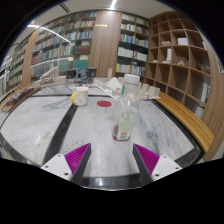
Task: Pour water
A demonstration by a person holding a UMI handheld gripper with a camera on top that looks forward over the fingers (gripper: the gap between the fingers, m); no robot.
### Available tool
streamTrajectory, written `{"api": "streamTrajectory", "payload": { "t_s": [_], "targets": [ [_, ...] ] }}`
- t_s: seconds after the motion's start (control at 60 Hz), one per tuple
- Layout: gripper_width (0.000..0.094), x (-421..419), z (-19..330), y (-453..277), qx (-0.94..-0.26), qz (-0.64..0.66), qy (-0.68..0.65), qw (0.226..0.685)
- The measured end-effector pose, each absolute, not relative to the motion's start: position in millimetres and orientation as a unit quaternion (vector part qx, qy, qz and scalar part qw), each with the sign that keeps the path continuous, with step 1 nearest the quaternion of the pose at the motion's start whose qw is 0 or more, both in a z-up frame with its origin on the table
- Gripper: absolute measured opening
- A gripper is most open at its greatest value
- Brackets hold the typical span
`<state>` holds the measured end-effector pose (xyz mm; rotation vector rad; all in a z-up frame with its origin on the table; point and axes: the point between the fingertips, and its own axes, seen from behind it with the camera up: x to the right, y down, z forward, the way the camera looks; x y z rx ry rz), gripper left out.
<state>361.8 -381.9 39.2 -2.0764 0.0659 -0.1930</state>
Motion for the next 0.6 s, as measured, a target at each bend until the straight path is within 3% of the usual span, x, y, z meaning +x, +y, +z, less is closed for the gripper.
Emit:
{"api": "streamTrajectory", "payload": {
  "t_s": [0.333, 0.417, 0.45, 0.467, 0.6],
  "targets": [
    [0.0836, 415.1, 70.8, -273.1, -0.813, -0.08, 0.061, 0.574],
    [0.0725, 419.0, 74.7, -257.6, -0.803, -0.088, 0.06, 0.587],
    [0.0644, 417.3, 77.3, -254.2, -0.797, -0.09, 0.058, 0.595],
    [0.0558, 418.1, 78.8, -252.8, -0.794, -0.092, 0.058, 0.598],
    [0.0467, 417.1, 80.8, -248.9, -0.791, -0.094, 0.053, 0.603]
  ]
}}
